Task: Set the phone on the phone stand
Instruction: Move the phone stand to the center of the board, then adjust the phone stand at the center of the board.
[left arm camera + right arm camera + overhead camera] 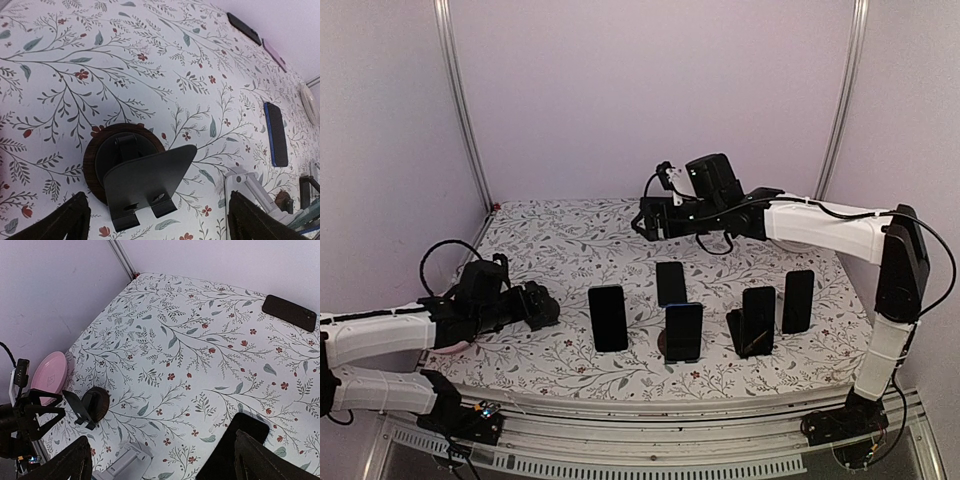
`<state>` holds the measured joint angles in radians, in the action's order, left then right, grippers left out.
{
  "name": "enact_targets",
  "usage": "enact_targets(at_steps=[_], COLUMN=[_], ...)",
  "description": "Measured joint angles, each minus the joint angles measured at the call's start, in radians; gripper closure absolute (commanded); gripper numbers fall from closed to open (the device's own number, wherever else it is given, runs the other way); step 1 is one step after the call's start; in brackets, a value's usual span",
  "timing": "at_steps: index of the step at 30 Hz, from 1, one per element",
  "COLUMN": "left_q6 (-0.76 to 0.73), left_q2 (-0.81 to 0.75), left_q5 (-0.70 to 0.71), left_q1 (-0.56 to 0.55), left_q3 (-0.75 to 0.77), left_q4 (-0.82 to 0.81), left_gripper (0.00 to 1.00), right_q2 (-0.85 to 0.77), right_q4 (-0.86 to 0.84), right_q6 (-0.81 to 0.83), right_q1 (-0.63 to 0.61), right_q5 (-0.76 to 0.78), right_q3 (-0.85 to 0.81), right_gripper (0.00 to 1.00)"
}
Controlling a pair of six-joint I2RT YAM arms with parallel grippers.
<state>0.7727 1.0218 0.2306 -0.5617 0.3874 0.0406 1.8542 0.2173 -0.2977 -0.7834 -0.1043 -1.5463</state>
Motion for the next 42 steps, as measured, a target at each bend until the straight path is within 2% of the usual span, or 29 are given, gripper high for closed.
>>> enact_targets(at_steps=[12,26,29,36,39,42], left_q6=[0.084,0.027,0.013,-0.019,-0.041,-0.062], left_q2=[0.163,0.363,0.405,0.43,0.433,0.432], left_q5=[0.187,0.243,0.255,0.277,0.275,0.267], left_q1=[-0.058,-0.069,-0.074,-0.077,-0.078,-0.078], left_q3=[0.113,0.224,0.25,0.256,0.257,0.257], left_q4=[0.069,0.073,0.077,0.083,0.08,0.072], left_gripper=[0.03,0.03,0.08,0.35,0.41,0.42], right_q2=[-0.071,-0.088,-0.093,-0.097,-0.097,-0.096], right_q4=[-0.04,-0.042,-0.043,-0.053,-0.059,-0.06], right_q6=[-0.029,-0.038,-0.043,-0.062,-0.078,-0.088], right_q1=[0.019,0.027,0.032,0.059,0.081,0.107], right_q5=[0.068,0.093,0.098,0.095,0.086,0.066], right_q3=[0.039,0.056,0.059,0.09,0.104,0.107], right_gripper=[0.01,0.01,0.01,0.01,0.0,0.01])
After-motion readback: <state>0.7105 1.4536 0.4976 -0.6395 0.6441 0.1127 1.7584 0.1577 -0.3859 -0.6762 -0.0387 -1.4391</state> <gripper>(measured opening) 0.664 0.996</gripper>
